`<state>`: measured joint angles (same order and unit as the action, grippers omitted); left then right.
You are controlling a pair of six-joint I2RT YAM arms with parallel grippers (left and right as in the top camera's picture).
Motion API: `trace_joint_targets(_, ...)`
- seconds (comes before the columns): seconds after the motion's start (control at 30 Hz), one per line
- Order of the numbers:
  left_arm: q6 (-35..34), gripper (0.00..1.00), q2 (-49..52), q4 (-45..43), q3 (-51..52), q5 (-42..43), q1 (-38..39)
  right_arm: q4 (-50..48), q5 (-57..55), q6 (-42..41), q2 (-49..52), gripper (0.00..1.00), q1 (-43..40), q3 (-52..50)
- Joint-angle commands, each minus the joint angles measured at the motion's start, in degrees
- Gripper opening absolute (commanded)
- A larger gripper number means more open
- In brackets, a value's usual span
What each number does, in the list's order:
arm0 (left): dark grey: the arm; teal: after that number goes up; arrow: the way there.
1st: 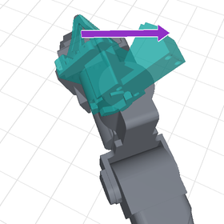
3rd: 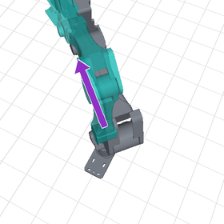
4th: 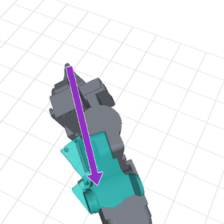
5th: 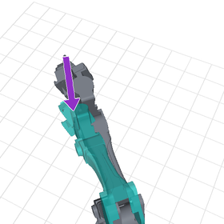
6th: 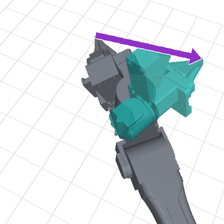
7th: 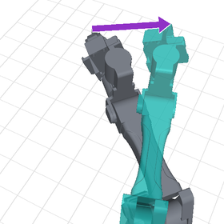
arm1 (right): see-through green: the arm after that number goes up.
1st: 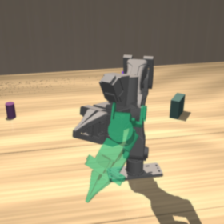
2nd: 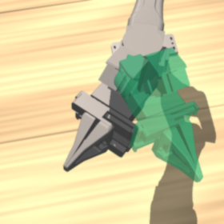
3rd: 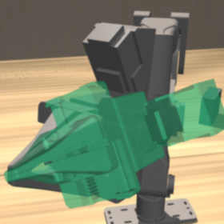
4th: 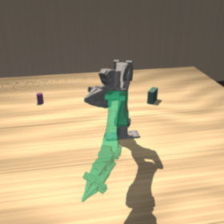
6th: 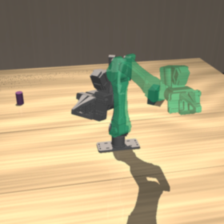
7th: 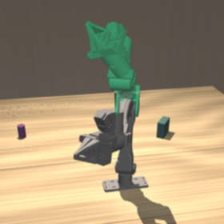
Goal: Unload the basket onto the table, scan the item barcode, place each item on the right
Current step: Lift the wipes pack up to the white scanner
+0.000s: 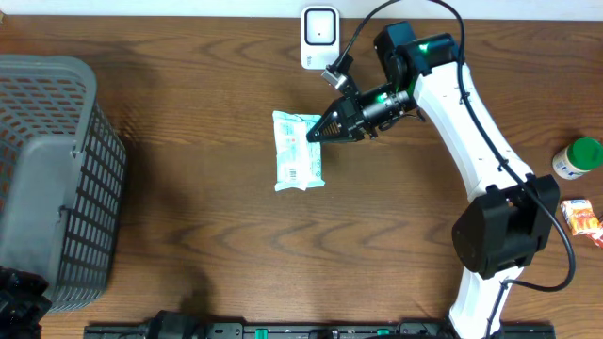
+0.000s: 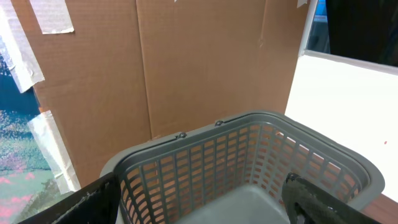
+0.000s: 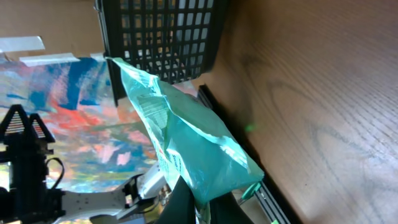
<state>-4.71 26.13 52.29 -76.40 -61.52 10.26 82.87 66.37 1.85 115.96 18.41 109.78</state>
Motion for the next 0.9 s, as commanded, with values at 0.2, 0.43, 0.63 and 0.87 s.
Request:
trace_joint_targets(0.2, -0.3, 0.83, -0.5, 0.0, 0.2, -0.7, -0.2, -20.0, -22.8, -8.3, -0.9, 0.01, 1.4, 0.5)
trace_joint_targets(0.43, -0.3, 0.83, -0.5, 0.0, 0.2, -0.7, -0.2, -43.5, -58.2, -10.1, -0.5, 0.01, 3.7, 0.5)
trace_joint_targets(0.63, -0.3, 0.83, -0.5, 0.0, 0.2, -0.7, -0.2, -62.5, -69.6, -1.7, 3.1, 0.01, 4.1, 0.2)
trace_joint_targets(0.87, -0.3, 0.83, -0.5, 0.0, 0.2, -0.7, -0.2, -57.4, -65.4, -0.9, 6.7, 0.43, 4.2, 0.2)
